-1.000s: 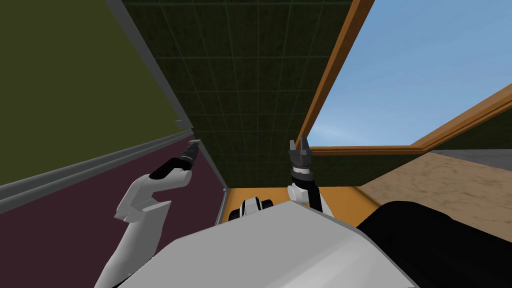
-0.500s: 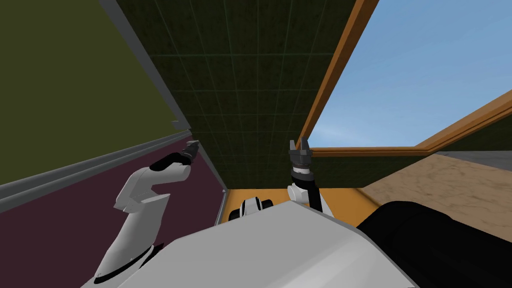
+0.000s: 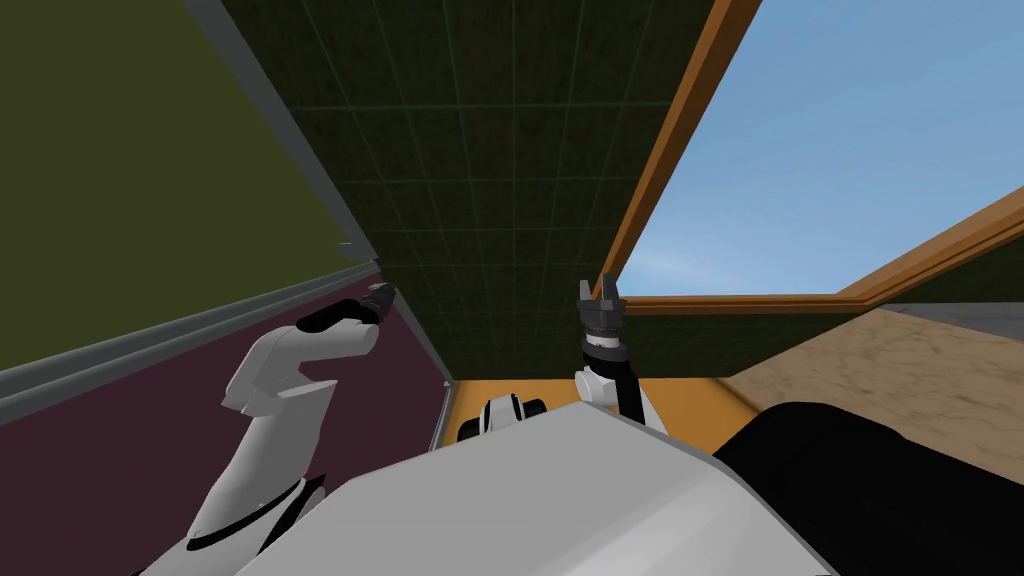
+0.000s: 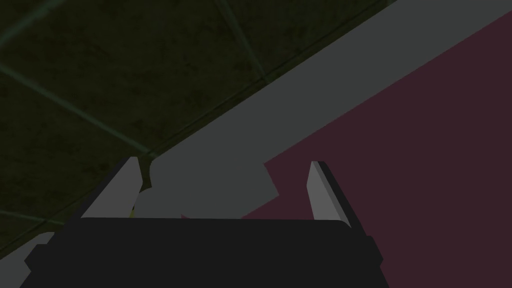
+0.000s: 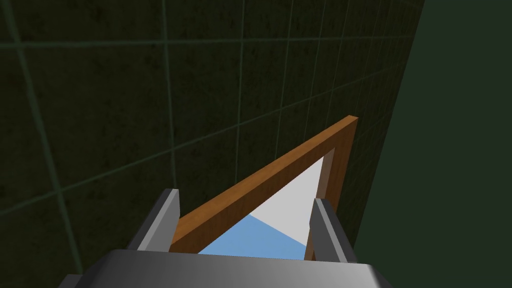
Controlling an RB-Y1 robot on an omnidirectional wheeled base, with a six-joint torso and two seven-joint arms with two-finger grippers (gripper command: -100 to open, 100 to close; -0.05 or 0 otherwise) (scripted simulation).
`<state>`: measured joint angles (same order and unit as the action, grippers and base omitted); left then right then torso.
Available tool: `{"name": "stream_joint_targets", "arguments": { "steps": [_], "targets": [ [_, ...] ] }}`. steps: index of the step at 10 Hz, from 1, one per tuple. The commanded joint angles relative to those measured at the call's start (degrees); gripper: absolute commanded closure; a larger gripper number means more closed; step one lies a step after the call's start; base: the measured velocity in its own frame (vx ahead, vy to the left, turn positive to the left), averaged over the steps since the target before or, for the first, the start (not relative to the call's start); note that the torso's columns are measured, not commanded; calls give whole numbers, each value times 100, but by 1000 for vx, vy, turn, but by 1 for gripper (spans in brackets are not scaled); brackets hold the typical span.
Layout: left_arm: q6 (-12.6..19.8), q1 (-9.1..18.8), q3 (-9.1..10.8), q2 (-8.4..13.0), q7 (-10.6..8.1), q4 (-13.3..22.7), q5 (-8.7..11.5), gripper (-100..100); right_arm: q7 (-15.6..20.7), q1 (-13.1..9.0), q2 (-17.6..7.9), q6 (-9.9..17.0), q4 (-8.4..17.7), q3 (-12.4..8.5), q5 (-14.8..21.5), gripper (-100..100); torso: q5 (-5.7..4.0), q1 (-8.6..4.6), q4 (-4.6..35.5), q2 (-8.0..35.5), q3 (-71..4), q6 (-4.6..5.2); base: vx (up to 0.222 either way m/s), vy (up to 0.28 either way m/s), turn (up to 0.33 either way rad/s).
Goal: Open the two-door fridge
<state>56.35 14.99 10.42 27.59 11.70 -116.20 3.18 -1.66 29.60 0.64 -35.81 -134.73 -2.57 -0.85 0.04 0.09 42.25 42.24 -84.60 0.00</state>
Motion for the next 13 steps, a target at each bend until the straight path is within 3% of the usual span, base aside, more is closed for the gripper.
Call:
{"name": "stream_joint_targets", "arguments": {
  "steps": [1, 2, 3, 4, 12, 13],
  "targets": [
    [-25, 38, 19, 7, -5, 84, -31, -100, 0, 0, 0, 0, 0, 0, 0, 0, 0, 2, -1, -8, -4, 4, 12, 12, -20],
    [-29, 41, 24, 9, -7, 97, -36, 100, 0, 0, 0, 0, 0, 0, 0, 0, -3, -6, -1, -8, -5, 5, 0, 0, 0],
    [10, 53, -159, -33, 54, -69, 76, 100, 0, 0, 0, 0, 0, 0, 0, 0, 1, -6, -2, -6, -3, 2, -137, -78, -103],
    [10, 53, -159, -33, 54, -69, 76, 100, 0, -2, 1, 0, 1, 1, 0, 0, -1, -39, -5, 18, 11, 30, -203, -87, -121],
    [181, 91, -883, -216, 277, -704, 532, 100, 0, -3, 1, 1, 1, 2, 0, 0, -7, -29, 9, 20, 14, 7, -211, -114, -121],
    [228, 116, -802, -172, 267, -668, 510, 100, 0, -3, 1, 1, 1, 2, 0, 0, -11, -28, 12, 16, 9, 13, -111, -55, -36]
  ]
}}
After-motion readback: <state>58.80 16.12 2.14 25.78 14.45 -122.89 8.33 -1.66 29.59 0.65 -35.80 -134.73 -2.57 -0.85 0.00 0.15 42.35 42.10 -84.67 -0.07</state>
